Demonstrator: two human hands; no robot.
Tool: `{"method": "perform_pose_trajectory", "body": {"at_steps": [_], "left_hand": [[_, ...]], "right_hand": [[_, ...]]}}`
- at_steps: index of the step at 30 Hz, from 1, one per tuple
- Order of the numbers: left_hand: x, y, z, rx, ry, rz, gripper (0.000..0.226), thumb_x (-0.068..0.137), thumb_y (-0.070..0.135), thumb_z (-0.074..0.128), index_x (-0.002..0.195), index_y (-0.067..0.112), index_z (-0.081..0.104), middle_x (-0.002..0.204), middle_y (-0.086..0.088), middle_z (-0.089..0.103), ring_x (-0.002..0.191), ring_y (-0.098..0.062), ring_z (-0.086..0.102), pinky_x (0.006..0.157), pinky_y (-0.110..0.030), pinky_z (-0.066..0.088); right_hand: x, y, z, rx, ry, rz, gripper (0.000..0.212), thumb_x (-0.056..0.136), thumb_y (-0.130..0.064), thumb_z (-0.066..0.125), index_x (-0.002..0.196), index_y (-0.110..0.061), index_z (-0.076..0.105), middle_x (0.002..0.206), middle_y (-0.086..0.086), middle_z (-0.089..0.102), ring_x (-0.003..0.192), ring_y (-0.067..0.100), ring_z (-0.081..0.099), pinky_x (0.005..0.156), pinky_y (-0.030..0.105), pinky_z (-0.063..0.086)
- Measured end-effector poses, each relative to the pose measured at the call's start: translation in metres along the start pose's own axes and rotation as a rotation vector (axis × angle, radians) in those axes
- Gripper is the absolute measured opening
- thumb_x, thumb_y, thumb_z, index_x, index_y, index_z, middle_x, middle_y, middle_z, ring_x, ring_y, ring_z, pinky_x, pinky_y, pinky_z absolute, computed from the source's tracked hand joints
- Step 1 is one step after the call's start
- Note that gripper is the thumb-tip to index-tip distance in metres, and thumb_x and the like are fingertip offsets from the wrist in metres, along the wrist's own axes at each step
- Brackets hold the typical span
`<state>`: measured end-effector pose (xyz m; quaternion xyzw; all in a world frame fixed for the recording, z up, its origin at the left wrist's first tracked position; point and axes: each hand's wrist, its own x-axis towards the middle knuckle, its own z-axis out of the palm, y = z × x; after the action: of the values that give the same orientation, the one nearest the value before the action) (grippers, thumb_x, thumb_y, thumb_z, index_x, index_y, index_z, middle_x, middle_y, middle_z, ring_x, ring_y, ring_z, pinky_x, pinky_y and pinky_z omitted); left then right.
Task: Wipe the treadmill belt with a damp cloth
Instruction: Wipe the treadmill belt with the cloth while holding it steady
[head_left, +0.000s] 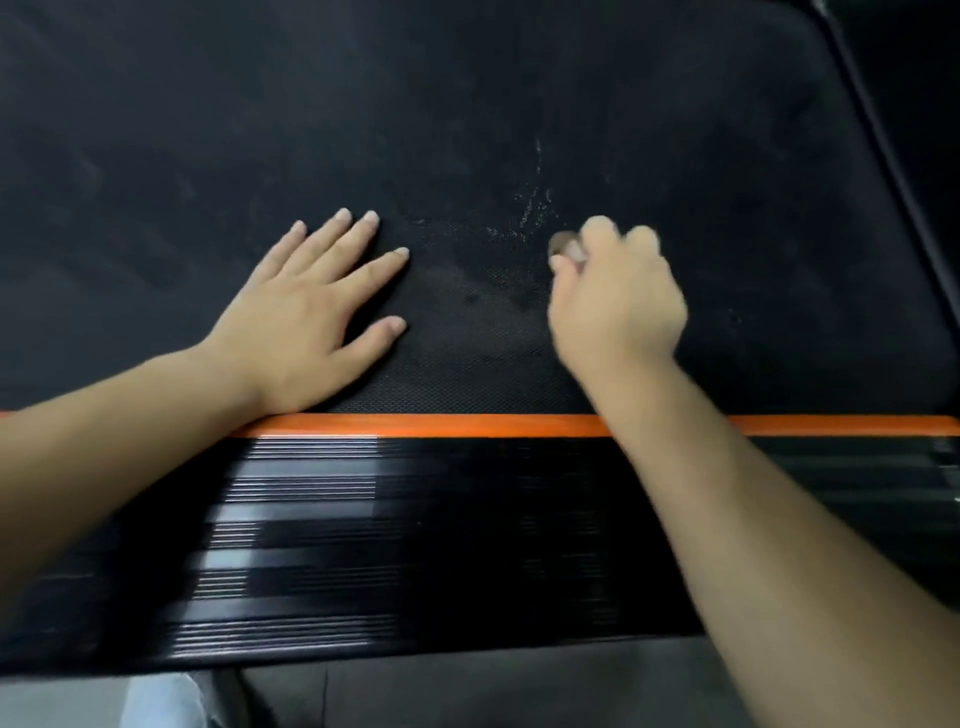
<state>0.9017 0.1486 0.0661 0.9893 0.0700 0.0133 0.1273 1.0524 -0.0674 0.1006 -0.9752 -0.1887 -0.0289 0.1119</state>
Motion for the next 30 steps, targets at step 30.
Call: {"method": "perform_pose_trajectory", "body": {"at_steps": [30], "left_hand": [[-0.004,-0.043,-0.005,0.054,0.000,-0.019,0.077,0.093,0.072,0.023,0.160,0.035,0.026,0.171,-0.001,0.011,0.158,-0.020,0.001,0.126,-0.054,-0.001]], "right_hand": [[-0.048,-0.034,0.001,0.098,-0.084,-0.165,0.023,0.094,-0.048,0.054,0.089,-0.027,0.045,0.088,-0.005,0.041,0.072,0.019,0.041,0.063,0.031,0.032]]}}
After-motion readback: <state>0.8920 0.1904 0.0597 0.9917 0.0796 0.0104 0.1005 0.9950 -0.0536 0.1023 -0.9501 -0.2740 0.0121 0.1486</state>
